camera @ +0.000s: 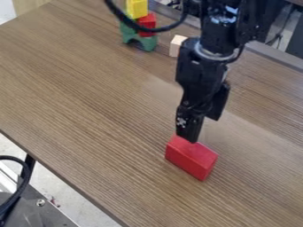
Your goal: Put the red block on the top of arc
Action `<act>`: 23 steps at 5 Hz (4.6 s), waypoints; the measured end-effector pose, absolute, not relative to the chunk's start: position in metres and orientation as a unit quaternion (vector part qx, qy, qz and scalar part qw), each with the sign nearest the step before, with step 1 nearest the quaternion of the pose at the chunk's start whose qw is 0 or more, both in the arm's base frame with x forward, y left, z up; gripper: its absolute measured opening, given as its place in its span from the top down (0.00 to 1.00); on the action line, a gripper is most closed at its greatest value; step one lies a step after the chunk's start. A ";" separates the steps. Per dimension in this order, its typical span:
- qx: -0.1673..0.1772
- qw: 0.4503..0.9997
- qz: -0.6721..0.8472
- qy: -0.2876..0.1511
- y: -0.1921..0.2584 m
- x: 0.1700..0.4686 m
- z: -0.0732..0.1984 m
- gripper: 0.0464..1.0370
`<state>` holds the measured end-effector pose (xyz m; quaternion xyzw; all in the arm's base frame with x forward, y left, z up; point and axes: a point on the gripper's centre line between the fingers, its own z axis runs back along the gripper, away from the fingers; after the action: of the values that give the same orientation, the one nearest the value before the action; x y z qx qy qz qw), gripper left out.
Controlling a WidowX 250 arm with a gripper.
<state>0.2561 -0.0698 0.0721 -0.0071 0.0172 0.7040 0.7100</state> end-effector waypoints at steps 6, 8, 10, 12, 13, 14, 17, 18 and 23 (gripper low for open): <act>-0.141 0.698 0.696 0.090 -0.086 0.235 0.014 0.33; -0.172 0.718 0.672 0.060 -0.090 0.275 0.044 0.45; -0.188 0.693 0.696 0.018 -0.089 0.337 0.075 0.45; -0.146 0.564 0.812 -0.034 -0.052 0.367 0.078 0.45; -0.158 0.516 0.841 -0.030 -0.020 0.379 0.086 0.45; -0.177 0.510 0.842 0.014 -0.001 0.392 0.094 0.45; -0.178 0.535 0.823 0.071 0.024 0.417 0.080 0.45; -0.174 0.547 0.815 0.079 0.024 0.423 0.075 0.45; -0.162 0.577 0.797 0.074 0.031 0.438 0.072 0.45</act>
<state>0.4375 0.0307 0.0717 -0.1621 0.0736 0.7971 0.5770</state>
